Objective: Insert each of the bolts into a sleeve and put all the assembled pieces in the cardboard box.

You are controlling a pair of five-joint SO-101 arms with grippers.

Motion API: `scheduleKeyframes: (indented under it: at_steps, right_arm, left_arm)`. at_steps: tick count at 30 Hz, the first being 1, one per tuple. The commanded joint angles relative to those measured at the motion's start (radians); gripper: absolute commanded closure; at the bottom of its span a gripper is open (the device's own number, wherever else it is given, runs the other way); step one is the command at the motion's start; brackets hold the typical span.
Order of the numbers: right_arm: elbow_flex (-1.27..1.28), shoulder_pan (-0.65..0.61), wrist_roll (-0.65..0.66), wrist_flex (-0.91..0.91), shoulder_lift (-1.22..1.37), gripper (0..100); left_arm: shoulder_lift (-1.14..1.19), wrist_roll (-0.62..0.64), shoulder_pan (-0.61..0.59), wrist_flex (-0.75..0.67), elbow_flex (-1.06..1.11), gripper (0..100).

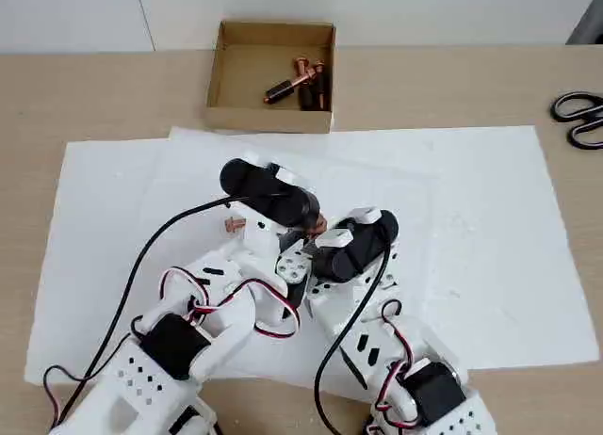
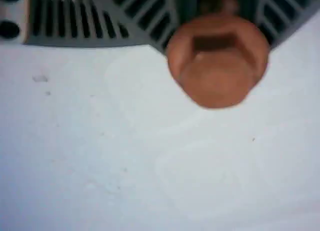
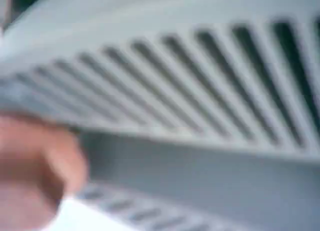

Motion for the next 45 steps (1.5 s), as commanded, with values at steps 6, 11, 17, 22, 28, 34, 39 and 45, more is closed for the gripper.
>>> scheduleKeyframes:
  at_steps: [6, 11, 17, 22, 28, 34, 39, 45]
  right_arm:
    - [-0.011, 0.002, -0.006, -0.022, -0.013, 99.5]
    - [-0.011, 0.002, -0.006, -0.022, -0.013, 99.5]
    - [-0.011, 0.002, -0.006, -0.022, -0.013, 99.5]
    - [-0.009, 0.002, -0.005, -0.022, -0.013, 99.5]
    - [-0.011, 0.004, -0.003, -0.024, -0.008, 99.5]
    - [-0.015, 0.061, 0.0, -0.024, -0.008, 99.5]
    - [-0.055, 0.246, 0.003, -0.019, -0.002, 99.5]
    - [-0.184, 0.289, 0.094, -0.015, 0.065, 99.5]
  left_arm:
    - [-0.017, -0.011, -0.012, 0.071, -0.013, 85]
    - [-0.018, -0.011, -0.014, 0.081, -0.016, 85]
    - [-0.02, -0.011, -0.074, 0.213, -0.163, 85]
    - [-0.02, -0.012, -0.227, 0.27, -0.216, 85]
    - [-0.02, -0.012, -0.41, 0.361, -0.249, 85]
    - [-0.02, -0.054, -0.565, 0.417, -0.303, 85]
    - [-0.014, -0.282, -0.752, 0.439, -0.295, 85]
    - [-0.018, -0.301, -0.769, 0.509, -0.237, 85]
